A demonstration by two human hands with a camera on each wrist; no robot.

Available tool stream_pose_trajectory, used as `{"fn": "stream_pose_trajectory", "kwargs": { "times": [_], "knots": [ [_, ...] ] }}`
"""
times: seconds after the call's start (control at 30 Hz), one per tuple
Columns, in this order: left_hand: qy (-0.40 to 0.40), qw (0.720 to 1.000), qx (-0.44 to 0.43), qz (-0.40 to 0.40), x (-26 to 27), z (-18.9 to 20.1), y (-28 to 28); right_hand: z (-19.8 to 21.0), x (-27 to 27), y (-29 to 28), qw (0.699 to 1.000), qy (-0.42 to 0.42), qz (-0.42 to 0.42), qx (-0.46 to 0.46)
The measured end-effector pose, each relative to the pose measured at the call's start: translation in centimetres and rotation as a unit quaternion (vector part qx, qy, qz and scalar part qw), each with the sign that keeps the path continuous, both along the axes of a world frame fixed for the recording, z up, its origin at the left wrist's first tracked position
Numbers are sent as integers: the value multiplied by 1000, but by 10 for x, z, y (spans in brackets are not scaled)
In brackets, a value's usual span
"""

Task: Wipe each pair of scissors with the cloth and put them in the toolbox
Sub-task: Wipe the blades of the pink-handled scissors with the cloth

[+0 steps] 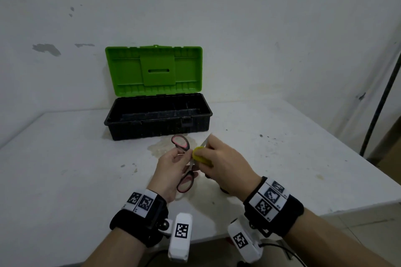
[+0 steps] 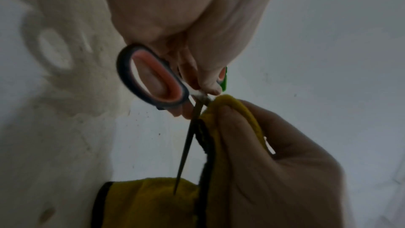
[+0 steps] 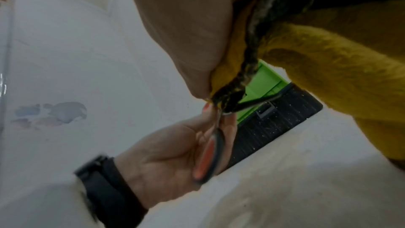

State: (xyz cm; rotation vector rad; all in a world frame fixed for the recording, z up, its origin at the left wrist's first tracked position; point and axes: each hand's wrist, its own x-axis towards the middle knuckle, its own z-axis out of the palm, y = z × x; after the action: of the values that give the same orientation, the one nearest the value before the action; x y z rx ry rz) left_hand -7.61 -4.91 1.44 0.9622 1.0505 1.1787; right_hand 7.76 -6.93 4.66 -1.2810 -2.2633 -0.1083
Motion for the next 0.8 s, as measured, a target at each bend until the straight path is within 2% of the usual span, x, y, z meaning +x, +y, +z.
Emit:
{"fn": "stream_pose_trajectory", "kwargs": {
  "times": [0.13, 0.33, 0.43, 0.57, 0.67, 0.8],
  "knots": [
    [19, 1000, 14, 4, 1, 2, -1, -4, 3, 7, 1000, -4, -22, 5],
    [0, 1000, -14, -6, -1, 0, -4, 5, 22, 23, 993, 50, -103, 17],
    [-4, 1000, -16, 10, 0, 1, -2, 7, 14, 11, 996, 52, -65, 38],
    [0, 1000, -12, 4, 3, 1, 0, -5, -2, -2, 999, 26, -15, 11],
    [-16, 999, -31, -6, 3, 1, -1, -9, 3, 7, 999, 34, -34, -6],
    [-19, 999, -37, -6, 3, 0, -3, 0, 22, 26, 992, 88, -90, -9]
  ]
}}
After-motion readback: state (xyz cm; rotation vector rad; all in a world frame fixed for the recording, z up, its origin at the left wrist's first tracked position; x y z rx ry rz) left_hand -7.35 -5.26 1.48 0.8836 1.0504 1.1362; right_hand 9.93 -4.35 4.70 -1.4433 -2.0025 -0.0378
